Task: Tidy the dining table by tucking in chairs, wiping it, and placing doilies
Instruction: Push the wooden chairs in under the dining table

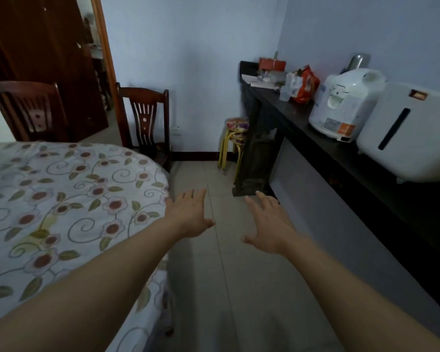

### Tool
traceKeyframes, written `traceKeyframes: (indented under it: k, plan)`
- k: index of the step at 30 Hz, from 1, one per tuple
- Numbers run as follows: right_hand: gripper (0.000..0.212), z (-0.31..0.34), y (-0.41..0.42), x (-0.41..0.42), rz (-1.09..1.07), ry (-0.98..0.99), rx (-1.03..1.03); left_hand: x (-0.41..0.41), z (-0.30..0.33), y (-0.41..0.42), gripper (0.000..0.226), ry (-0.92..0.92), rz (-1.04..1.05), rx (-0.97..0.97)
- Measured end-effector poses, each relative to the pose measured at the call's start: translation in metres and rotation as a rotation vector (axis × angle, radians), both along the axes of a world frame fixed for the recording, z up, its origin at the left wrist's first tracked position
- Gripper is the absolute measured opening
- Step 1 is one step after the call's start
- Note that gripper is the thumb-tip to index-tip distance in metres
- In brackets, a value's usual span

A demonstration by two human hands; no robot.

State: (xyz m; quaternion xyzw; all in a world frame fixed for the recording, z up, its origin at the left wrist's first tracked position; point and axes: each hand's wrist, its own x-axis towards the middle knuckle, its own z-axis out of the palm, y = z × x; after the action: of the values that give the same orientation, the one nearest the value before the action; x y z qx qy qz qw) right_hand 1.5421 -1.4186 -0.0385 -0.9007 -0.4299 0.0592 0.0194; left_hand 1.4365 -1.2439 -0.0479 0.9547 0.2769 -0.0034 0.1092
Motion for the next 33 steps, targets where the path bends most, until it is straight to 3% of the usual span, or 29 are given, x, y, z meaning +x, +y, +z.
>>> traceKeyframes:
  k: [9,21,33]
  plan:
    - [0.099,0.006,0.103,0.165,0.083,-0.024,0.025,0.147,0.013,0.091,0.089,0.012,0.072,-0.008]
    - [0.100,0.008,0.297,0.436,0.385,-0.009,0.011,0.360,0.018,0.230,0.087,-0.012,0.380,-0.067]
    - [0.096,-0.009,0.526,0.593,0.565,0.009,0.008,0.512,0.001,0.436,0.086,-0.054,0.536,-0.036]
